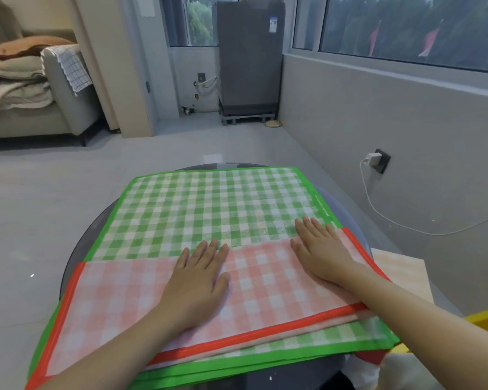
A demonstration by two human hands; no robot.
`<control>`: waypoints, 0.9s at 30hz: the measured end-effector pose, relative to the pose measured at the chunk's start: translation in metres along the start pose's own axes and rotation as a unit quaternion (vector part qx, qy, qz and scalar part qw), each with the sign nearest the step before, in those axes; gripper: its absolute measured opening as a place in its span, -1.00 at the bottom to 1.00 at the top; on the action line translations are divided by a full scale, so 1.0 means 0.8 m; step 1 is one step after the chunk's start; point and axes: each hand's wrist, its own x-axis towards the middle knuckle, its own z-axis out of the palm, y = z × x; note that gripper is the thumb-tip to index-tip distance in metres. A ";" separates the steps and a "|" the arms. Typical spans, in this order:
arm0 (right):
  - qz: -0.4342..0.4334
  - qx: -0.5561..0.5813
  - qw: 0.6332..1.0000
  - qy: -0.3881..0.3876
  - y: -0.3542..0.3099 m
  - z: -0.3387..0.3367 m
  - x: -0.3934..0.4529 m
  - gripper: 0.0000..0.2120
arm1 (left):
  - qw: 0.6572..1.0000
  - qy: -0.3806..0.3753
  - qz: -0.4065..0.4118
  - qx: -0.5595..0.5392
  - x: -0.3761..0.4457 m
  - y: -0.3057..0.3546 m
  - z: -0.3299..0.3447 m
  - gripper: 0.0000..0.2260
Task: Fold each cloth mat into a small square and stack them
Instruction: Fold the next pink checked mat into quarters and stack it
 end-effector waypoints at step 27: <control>-0.172 -0.006 0.984 -0.045 -0.140 0.036 -0.002 -0.27 | 0.994 0.009 -0.111 0.010 -0.082 -0.147 -0.031 -0.47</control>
